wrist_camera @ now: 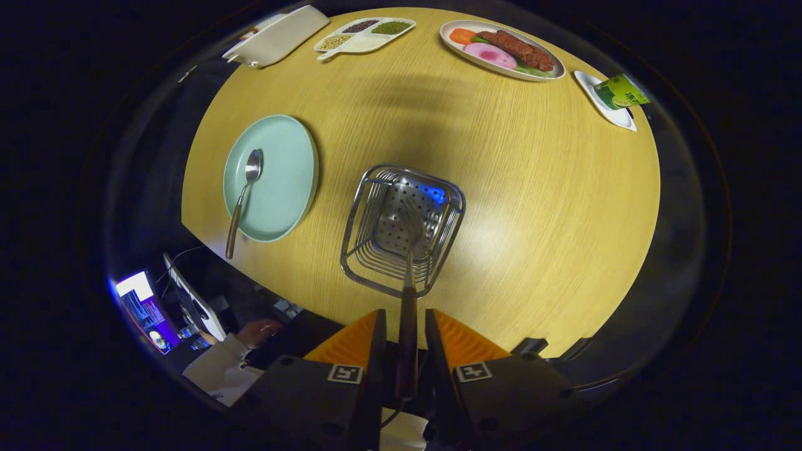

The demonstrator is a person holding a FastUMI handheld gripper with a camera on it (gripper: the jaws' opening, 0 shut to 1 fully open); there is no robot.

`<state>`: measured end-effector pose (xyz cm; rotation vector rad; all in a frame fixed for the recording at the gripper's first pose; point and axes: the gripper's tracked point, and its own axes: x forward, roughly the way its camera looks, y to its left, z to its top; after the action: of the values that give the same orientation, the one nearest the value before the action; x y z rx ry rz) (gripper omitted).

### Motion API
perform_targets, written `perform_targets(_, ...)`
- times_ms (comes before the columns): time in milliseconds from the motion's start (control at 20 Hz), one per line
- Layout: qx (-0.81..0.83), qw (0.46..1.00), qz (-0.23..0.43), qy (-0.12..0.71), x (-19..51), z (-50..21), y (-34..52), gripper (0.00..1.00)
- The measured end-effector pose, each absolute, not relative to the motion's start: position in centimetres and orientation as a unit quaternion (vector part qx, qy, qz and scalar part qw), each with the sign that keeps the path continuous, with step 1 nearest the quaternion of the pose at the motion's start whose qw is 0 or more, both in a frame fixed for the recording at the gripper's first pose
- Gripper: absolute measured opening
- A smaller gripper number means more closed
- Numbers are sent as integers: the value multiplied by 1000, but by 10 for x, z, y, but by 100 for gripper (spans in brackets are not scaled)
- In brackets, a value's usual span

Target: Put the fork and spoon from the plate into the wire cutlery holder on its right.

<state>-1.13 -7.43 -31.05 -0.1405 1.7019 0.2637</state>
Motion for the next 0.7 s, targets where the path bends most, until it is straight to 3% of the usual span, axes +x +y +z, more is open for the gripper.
perform_targets(100,-52,668,117,733,-6,-301,-74,67)
perform_targets(150,-48,680,117,722,-2,-296,-74,88)
perform_targets(200,-40,693,115,711,1,-290,-72,92)
perform_targets(350,-6,739,116,664,15,-264,-59,100)
perform_targets(700,24,832,108,543,36,-207,-31,99)
